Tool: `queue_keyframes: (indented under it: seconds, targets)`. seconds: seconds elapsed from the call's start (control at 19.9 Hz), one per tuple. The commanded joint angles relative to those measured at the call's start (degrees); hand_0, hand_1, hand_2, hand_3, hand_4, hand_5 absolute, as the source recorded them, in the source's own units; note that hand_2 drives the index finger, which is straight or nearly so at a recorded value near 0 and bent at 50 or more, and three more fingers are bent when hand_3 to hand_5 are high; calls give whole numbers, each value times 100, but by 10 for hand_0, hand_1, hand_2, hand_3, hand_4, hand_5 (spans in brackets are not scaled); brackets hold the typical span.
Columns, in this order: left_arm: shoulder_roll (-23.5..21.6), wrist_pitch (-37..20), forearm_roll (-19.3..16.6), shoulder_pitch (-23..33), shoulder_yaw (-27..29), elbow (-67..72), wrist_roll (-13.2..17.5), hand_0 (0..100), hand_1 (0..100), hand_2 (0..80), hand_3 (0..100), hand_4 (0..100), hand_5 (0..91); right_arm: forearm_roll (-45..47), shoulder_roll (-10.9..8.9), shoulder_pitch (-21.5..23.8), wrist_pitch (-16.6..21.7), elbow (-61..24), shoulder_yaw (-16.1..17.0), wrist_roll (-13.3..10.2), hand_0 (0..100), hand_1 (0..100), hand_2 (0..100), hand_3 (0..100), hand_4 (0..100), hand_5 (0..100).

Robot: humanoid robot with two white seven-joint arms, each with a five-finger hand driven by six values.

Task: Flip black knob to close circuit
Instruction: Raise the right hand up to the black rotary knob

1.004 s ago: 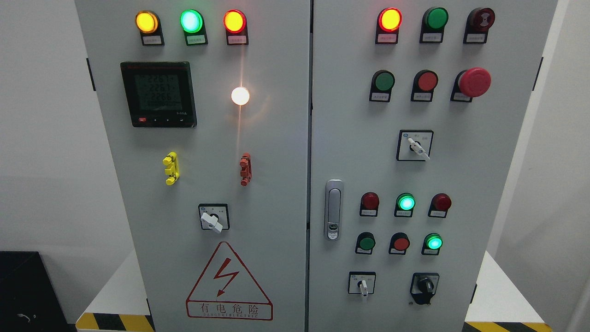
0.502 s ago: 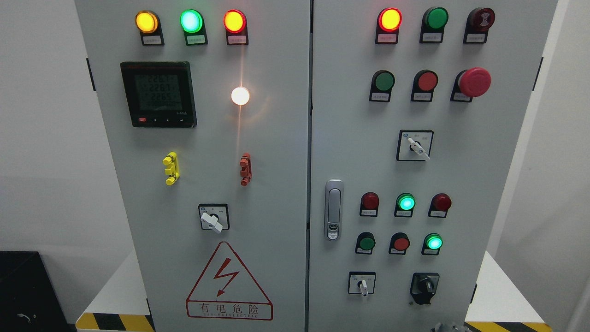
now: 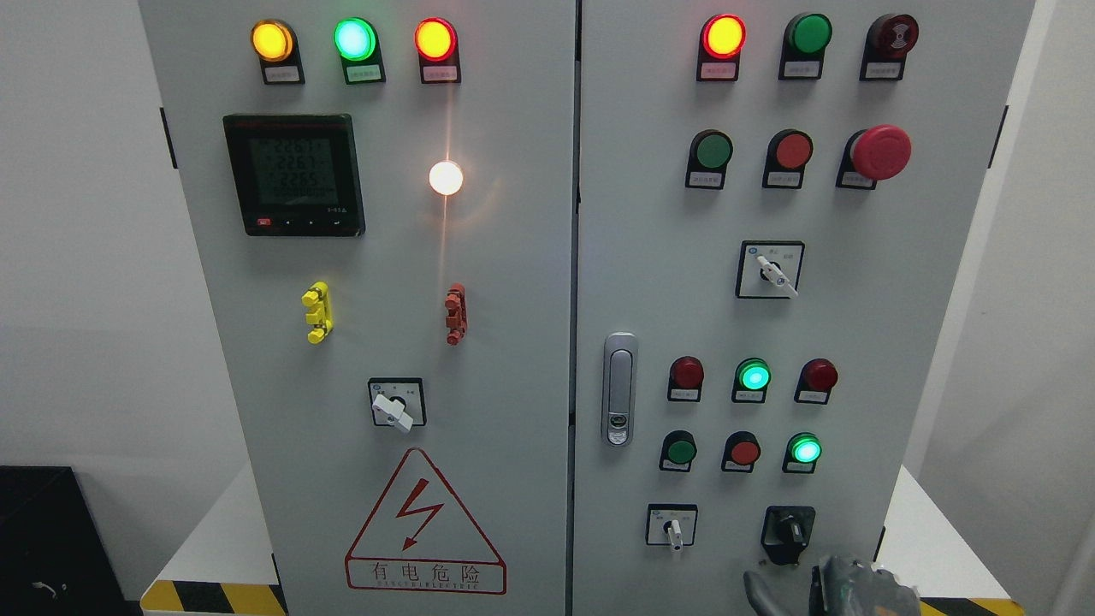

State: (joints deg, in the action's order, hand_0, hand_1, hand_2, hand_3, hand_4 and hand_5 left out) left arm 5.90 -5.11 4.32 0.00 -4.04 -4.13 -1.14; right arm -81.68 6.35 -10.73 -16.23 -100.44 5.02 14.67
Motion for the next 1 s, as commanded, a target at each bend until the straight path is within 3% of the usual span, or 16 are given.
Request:
queue_keyframes:
  seconds: [0.0,0.55,0.95]
  targets:
    - [-1,1,-1,35,0,0,-1,120,556,0,0,0,0,-102,-46,-122,-30,33,78,36,0,0,905,1000,927,946]
    - [-1,1,-1,35,0,0,-1,120,556,0,0,0,0,-111,-107,-315,-170,279,78,18,0,0,901,1000,932,945]
    - [-1,1,8,35,0,0,-1,120,556,0,0,0,0,-190,-204,-307,-162,437,130,-122,0,0,892,1000,920,936]
